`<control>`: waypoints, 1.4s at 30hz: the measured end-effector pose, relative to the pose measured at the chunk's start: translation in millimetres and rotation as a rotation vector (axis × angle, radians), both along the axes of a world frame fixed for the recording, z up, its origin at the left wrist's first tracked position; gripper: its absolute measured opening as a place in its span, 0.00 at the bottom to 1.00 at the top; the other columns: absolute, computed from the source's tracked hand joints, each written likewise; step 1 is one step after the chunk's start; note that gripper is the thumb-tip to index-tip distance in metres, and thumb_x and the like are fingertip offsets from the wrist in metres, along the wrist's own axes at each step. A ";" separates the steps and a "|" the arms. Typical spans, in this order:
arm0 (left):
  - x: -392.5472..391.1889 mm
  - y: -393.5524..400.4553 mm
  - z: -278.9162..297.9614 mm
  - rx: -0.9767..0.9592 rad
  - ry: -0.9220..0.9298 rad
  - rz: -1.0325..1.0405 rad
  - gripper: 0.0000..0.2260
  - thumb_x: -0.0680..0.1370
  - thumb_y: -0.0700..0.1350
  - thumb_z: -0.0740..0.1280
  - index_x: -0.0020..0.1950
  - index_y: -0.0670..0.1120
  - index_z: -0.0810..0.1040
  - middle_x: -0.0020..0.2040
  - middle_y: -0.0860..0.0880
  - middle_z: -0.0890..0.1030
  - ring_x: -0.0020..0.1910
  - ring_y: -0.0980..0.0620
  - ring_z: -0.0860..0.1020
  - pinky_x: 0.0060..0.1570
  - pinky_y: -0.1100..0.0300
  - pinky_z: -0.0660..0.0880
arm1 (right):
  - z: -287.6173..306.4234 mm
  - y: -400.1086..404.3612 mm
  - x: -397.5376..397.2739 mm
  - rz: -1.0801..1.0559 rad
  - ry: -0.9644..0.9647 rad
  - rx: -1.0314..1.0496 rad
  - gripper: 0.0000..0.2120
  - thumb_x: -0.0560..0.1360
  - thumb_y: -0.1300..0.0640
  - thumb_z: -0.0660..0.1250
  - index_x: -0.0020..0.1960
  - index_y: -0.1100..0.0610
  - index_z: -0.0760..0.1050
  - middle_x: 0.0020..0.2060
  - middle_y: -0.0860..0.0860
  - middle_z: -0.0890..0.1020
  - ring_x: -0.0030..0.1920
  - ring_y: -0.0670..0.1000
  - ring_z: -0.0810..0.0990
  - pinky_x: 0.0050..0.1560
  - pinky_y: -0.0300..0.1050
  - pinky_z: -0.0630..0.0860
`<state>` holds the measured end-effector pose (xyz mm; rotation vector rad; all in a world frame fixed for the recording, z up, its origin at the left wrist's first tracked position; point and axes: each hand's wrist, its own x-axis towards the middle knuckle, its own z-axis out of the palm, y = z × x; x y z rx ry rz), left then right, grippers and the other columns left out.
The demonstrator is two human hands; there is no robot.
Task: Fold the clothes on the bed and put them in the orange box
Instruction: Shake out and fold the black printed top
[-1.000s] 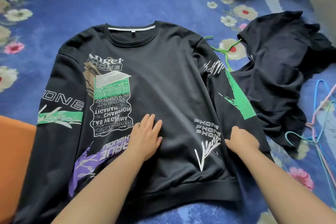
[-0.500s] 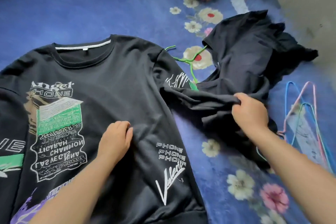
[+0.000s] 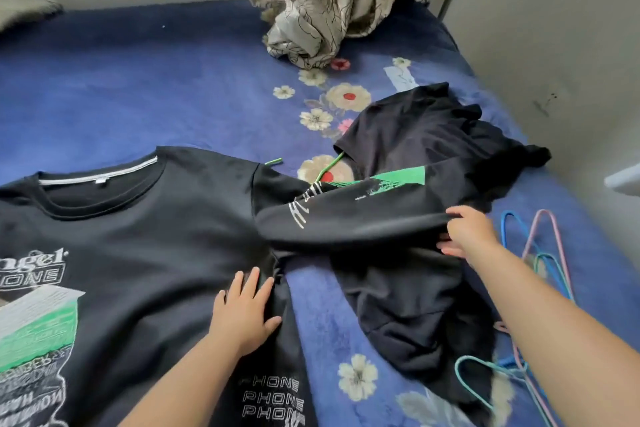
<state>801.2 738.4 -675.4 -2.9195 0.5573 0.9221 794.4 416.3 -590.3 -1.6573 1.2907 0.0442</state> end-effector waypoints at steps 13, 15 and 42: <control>13.4 45.7 10.2 -0.474 -0.037 0.294 0.21 0.78 0.45 0.62 0.71 0.44 0.65 0.71 0.48 0.68 0.70 0.52 0.64 0.66 0.66 0.56 | 22.9 53.9 21.0 -0.247 -0.575 -0.069 0.28 0.73 0.69 0.63 0.69 0.49 0.67 0.67 0.47 0.69 0.59 0.43 0.73 0.58 0.36 0.71; 4.4 75.9 16.1 -0.502 -0.102 0.436 0.20 0.78 0.43 0.63 0.70 0.43 0.67 0.69 0.47 0.70 0.69 0.50 0.66 0.66 0.63 0.58 | 50.9 84.0 34.8 -0.079 -0.645 -0.097 0.29 0.74 0.72 0.59 0.70 0.51 0.66 0.65 0.46 0.68 0.52 0.36 0.72 0.44 0.23 0.69; -93.8 369.7 47.0 -0.287 0.065 0.659 0.18 0.77 0.59 0.60 0.50 0.43 0.71 0.55 0.44 0.77 0.55 0.43 0.75 0.47 0.55 0.69 | -25.4 430.2 -107.7 1.505 0.304 -0.348 0.16 0.72 0.65 0.57 0.55 0.58 0.78 0.55 0.54 0.80 0.57 0.53 0.76 0.55 0.40 0.70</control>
